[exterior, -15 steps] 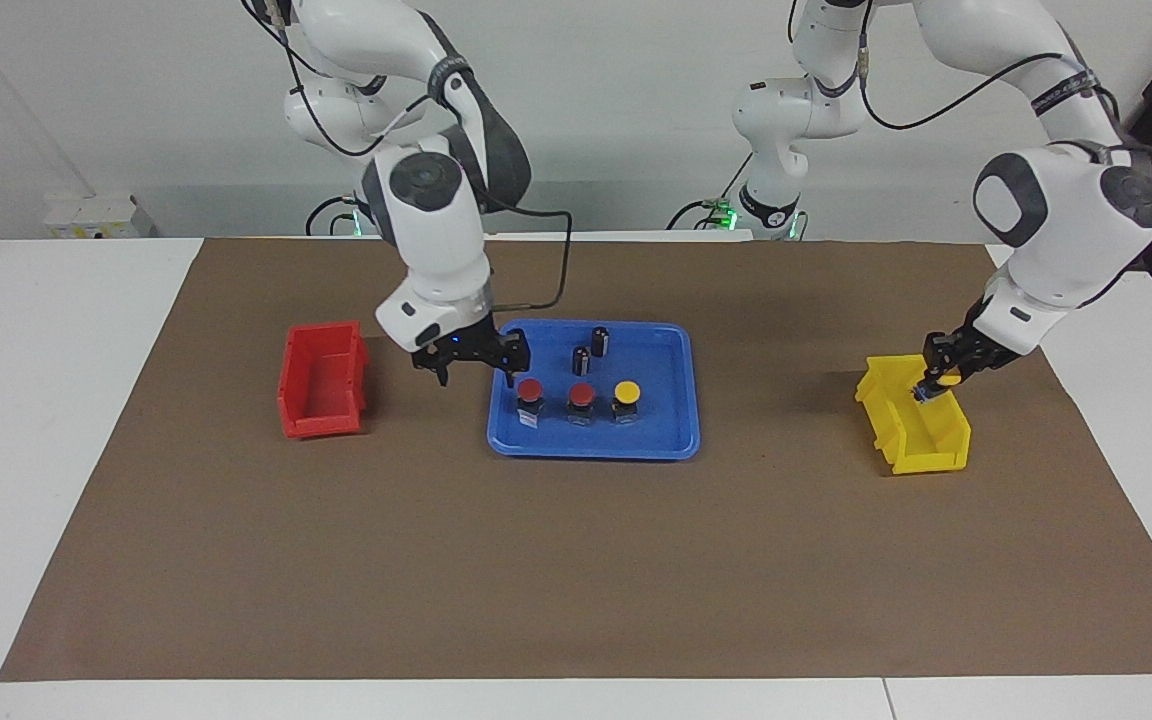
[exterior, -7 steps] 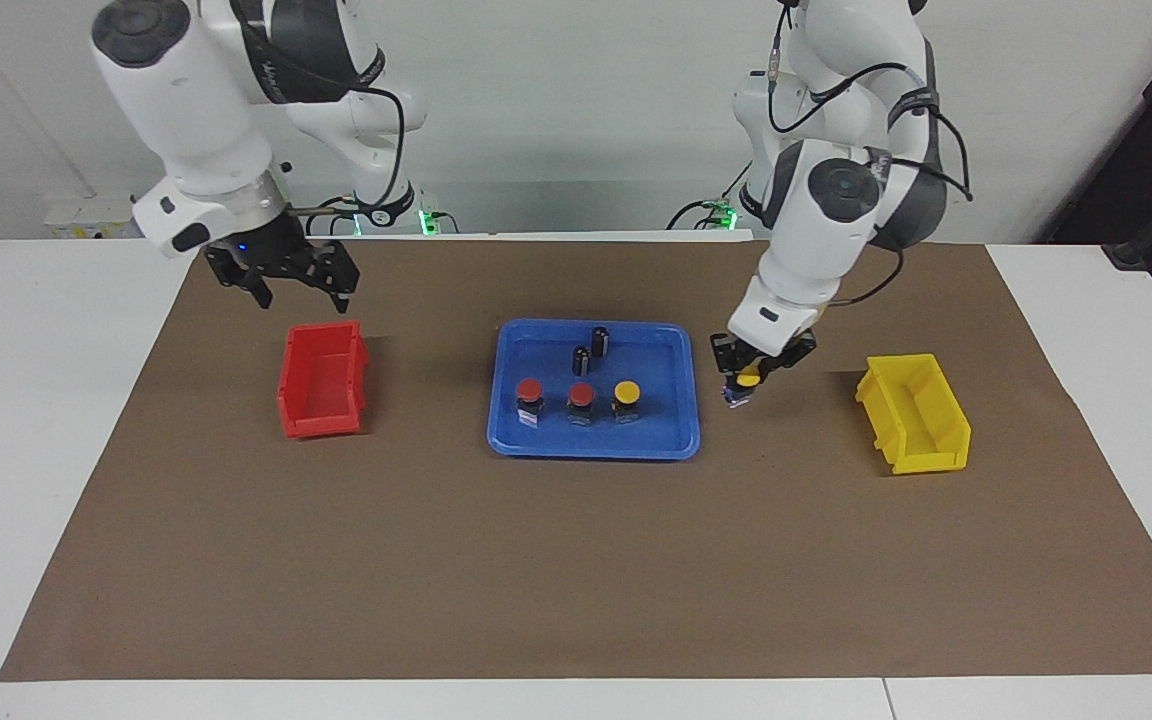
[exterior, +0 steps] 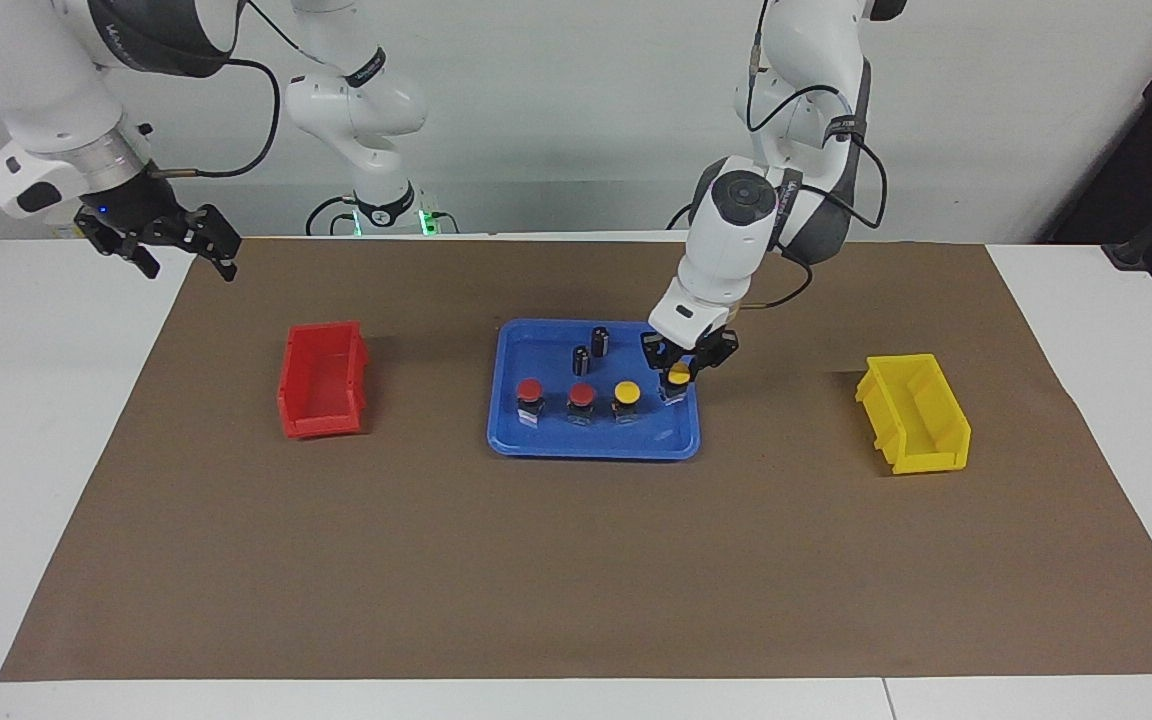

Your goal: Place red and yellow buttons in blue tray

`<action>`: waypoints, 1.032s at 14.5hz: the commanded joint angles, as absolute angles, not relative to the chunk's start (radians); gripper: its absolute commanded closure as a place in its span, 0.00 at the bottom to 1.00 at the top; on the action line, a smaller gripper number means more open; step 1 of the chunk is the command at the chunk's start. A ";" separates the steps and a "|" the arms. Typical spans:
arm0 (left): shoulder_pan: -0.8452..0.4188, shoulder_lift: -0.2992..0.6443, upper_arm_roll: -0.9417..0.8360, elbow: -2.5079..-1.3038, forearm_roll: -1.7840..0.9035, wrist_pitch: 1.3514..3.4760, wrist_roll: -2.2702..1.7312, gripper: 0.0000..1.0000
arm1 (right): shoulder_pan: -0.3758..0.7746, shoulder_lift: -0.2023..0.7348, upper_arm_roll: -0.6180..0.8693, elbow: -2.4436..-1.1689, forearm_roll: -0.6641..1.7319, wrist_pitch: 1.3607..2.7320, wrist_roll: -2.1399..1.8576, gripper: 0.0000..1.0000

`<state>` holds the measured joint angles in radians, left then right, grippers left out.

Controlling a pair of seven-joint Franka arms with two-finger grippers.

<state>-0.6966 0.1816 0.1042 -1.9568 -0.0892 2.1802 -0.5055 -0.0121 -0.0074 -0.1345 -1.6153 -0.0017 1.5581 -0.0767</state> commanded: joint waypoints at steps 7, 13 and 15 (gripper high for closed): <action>-0.704 0.219 0.126 -1.982 -0.109 2.257 -0.502 0.25 | 0.012 -0.029 -0.127 -1.643 -0.017 1.578 -0.086 0.00; -0.635 0.164 0.138 -1.703 -0.095 1.814 -0.456 0.00 | 0.011 -0.028 -0.124 -1.638 -0.015 1.578 -0.109 0.00; -0.565 0.105 0.146 -1.695 -0.094 1.763 -0.355 0.00 | 0.012 -0.026 -0.124 -1.638 -0.017 1.574 -0.110 0.00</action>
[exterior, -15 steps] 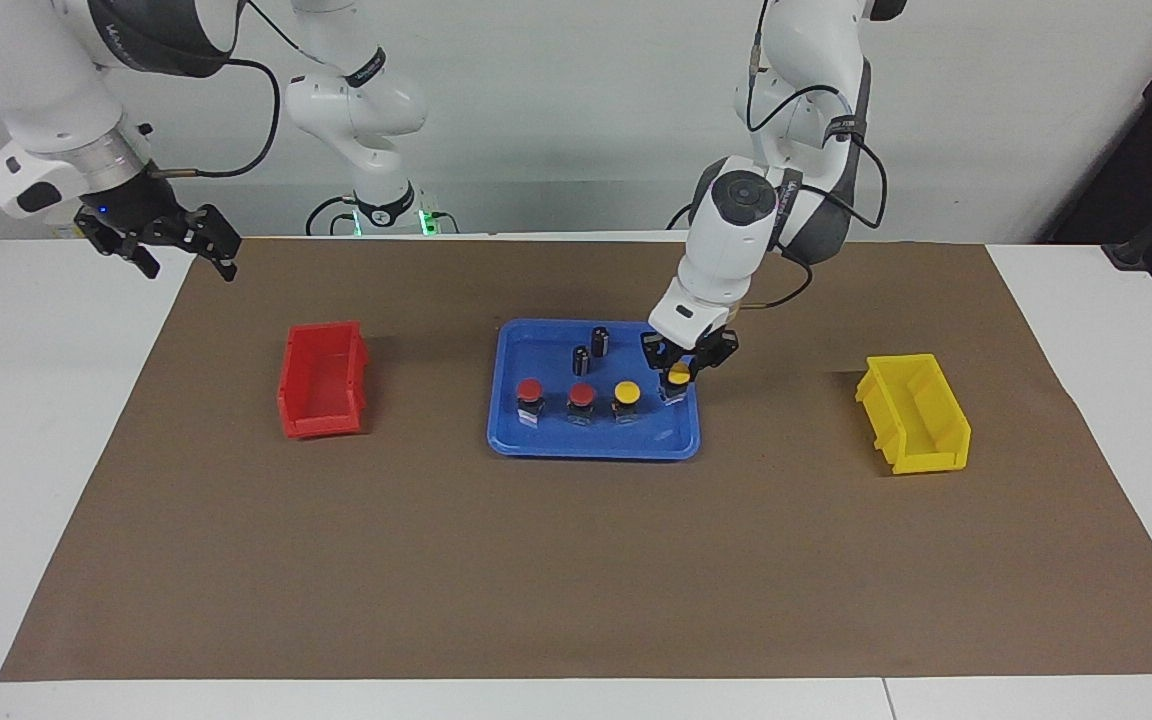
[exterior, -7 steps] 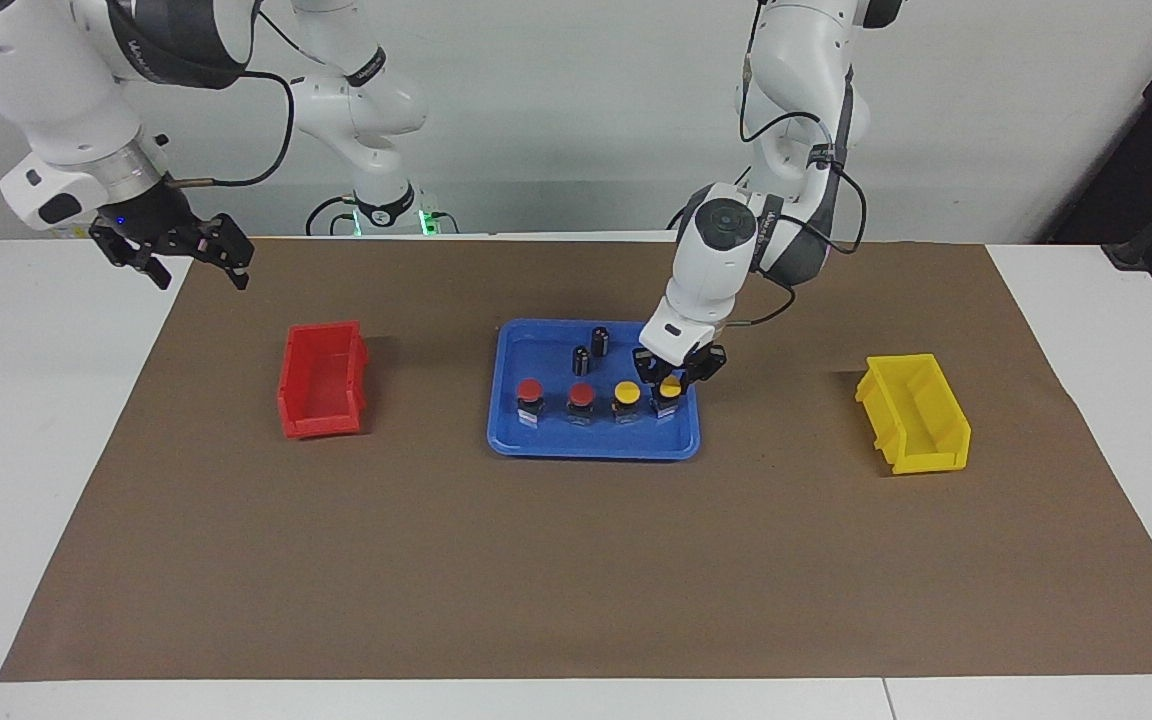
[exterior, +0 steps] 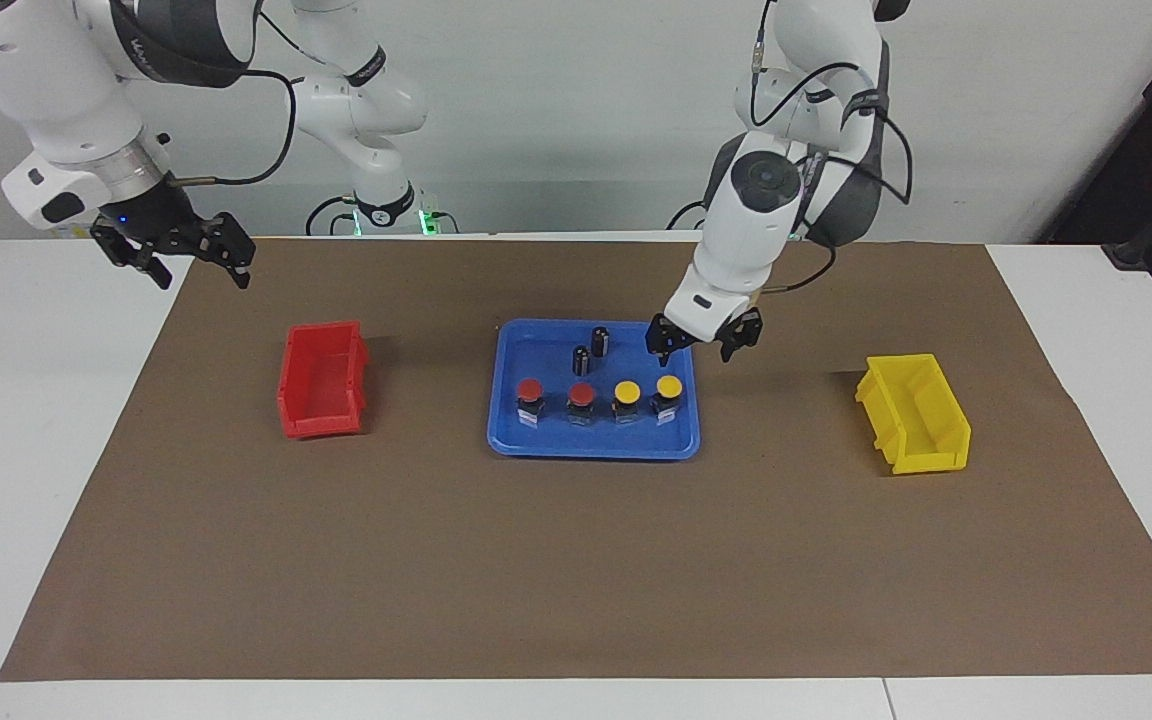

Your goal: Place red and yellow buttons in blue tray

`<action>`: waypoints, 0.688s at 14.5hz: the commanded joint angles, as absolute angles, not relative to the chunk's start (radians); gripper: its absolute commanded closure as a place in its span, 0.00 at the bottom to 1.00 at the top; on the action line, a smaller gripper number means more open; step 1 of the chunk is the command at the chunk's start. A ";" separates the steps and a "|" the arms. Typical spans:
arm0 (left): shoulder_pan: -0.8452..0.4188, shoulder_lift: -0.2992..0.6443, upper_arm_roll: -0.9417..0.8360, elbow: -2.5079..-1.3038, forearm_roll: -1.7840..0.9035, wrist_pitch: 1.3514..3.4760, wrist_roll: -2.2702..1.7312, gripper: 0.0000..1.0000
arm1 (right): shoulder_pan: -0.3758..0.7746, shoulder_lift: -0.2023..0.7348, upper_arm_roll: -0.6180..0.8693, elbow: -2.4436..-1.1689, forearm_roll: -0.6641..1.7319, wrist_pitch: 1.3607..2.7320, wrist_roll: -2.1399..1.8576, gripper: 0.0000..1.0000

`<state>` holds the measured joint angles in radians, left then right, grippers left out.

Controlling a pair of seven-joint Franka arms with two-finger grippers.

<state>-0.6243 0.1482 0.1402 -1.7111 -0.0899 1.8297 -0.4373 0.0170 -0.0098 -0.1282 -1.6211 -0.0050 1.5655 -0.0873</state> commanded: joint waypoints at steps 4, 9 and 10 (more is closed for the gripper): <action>-0.379 0.018 0.150 -1.684 -0.057 1.642 -0.165 0.00 | 0.014 -0.028 -0.123 -1.638 -0.017 1.559 -0.110 0.00; -0.224 -0.031 0.152 -1.677 -0.038 1.594 0.031 0.00 | 0.014 -0.028 -0.123 -1.638 -0.015 1.548 -0.112 0.00; -0.213 -0.029 0.153 -1.677 -0.037 1.594 0.046 0.00 | 0.012 -0.029 -0.123 -1.638 -0.015 1.548 -0.112 0.00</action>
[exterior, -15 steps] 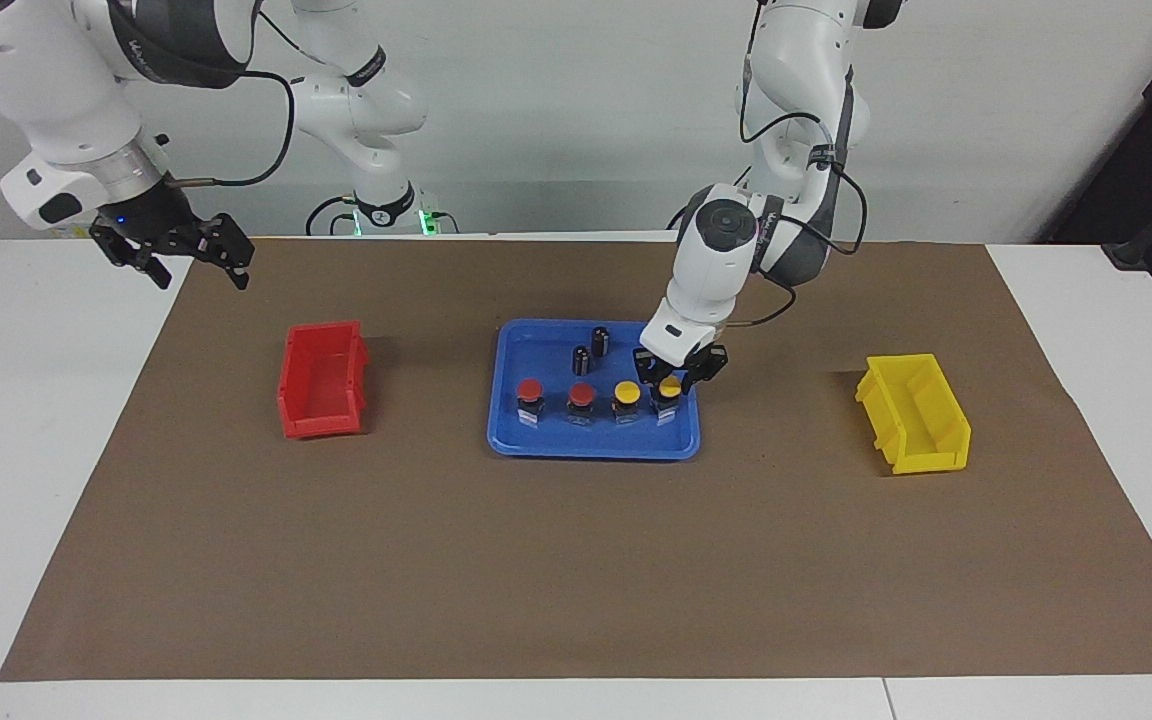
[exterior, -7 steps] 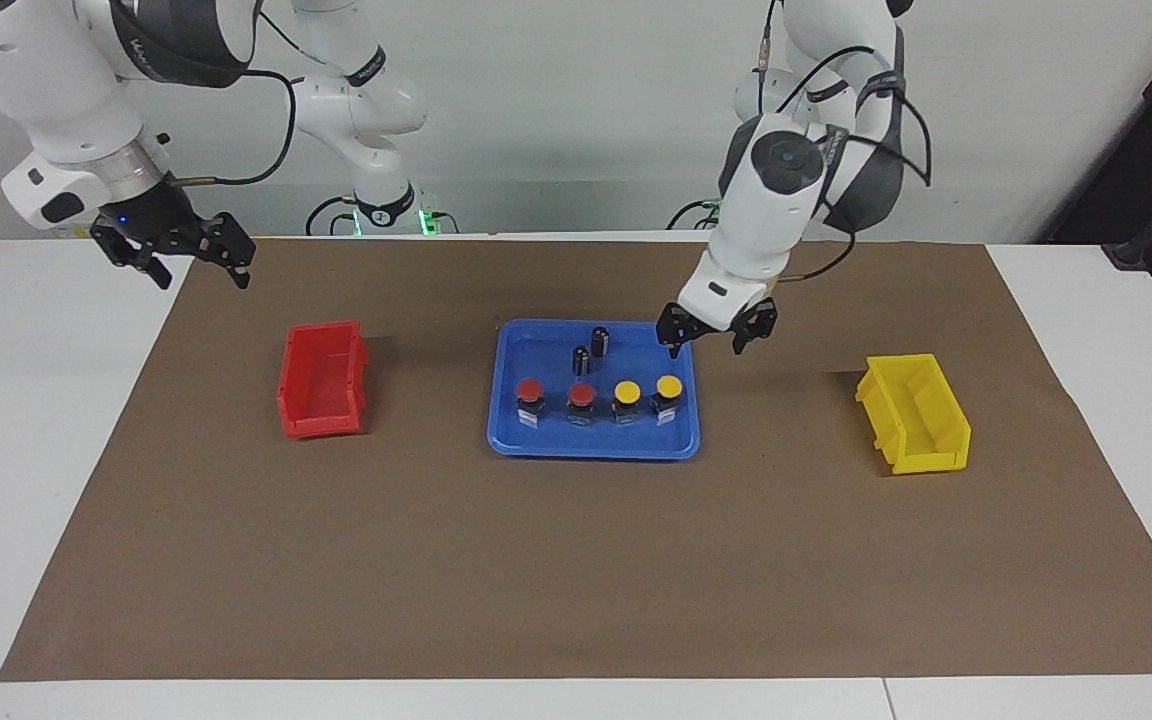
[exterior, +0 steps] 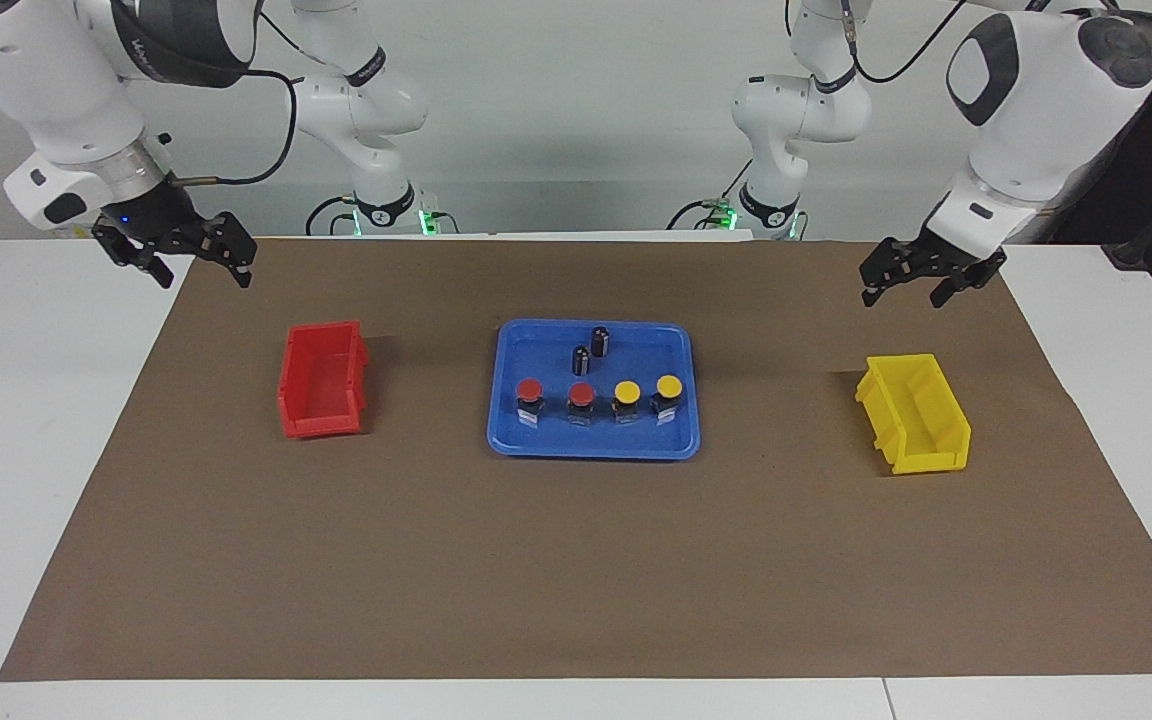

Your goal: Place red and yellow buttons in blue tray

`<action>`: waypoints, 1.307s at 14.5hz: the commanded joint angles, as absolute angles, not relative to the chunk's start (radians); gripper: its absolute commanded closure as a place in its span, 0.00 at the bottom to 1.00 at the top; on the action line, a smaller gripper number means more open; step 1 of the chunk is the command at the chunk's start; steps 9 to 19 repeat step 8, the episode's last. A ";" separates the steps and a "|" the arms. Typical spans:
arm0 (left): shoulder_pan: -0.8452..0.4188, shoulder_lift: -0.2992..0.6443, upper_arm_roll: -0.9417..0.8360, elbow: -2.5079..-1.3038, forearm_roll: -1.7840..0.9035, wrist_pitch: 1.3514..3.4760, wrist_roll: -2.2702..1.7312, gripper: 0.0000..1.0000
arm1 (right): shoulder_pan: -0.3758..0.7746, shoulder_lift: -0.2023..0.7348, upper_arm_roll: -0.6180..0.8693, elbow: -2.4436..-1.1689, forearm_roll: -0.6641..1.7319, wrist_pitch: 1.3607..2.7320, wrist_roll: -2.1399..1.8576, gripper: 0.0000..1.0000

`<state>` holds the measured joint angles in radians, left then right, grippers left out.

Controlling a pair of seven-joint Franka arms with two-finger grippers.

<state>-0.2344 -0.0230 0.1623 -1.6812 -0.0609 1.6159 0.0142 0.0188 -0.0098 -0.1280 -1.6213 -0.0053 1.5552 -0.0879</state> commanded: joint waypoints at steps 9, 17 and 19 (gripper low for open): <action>-0.207 -0.029 0.163 -1.666 0.018 1.594 0.064 0.00 | 0.012 -0.029 -0.123 -1.638 -0.005 1.529 -0.112 0.00; -0.207 -0.029 0.163 -1.666 0.018 1.594 0.064 0.00 | 0.012 -0.029 -0.123 -1.638 -0.005 1.529 -0.112 0.00; -0.207 -0.029 0.163 -1.666 0.018 1.594 0.064 0.00 | 0.012 -0.029 -0.123 -1.638 -0.005 1.529 -0.112 0.00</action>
